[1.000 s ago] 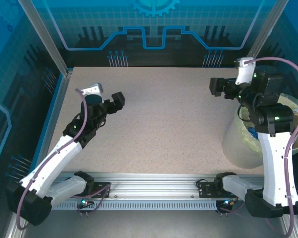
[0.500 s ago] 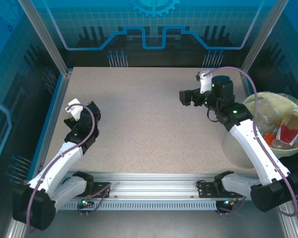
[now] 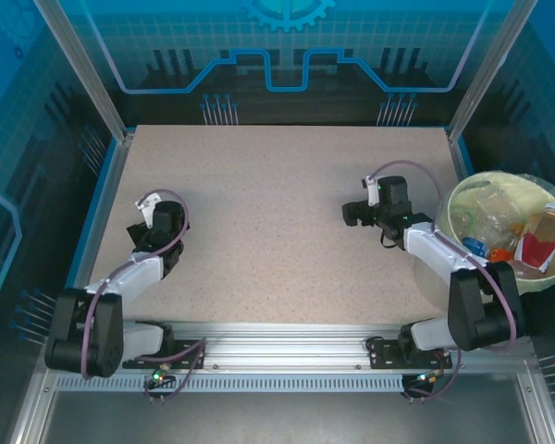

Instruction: Put the plastic bottles in the bin

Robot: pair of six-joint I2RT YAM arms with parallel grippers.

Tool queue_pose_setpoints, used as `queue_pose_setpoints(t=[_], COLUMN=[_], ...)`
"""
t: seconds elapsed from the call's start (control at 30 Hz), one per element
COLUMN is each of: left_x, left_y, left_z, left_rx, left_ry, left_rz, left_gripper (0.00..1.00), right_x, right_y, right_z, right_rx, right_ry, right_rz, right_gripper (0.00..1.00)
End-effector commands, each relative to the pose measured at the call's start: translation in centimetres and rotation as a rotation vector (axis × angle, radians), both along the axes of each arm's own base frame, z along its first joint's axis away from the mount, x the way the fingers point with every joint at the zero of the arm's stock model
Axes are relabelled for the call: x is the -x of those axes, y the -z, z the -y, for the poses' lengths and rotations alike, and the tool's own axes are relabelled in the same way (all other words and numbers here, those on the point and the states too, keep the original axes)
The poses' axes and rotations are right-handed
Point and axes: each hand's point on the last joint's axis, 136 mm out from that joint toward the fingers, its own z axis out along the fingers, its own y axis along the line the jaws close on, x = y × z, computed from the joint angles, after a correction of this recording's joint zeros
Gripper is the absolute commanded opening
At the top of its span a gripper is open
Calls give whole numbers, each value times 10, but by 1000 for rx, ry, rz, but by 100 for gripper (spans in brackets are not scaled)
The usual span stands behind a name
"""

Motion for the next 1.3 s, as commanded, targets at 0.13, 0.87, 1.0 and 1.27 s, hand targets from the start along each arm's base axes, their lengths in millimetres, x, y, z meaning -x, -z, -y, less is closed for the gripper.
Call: queue_pose_setpoints(t=[0.13, 0.87, 1.0, 1.27], left_x=[-37, -58, -58, -59], left_y=[-3, 10, 10, 10], left_z=[28, 58, 58, 58], left_rx=[18, 12, 10, 11], left_ry=[223, 428, 428, 429], left_rz=[97, 234, 234, 235], left_gripper=[99, 99, 99, 99], right_x=[-21, -16, -15, -16], right_y=[-4, 12, 12, 13], right_z=[40, 50, 49, 48], right_rx=[26, 29, 32, 20], right_ry=[97, 122, 117, 102], right_rz=[222, 378, 376, 371], right_gripper=[100, 100, 100, 100])
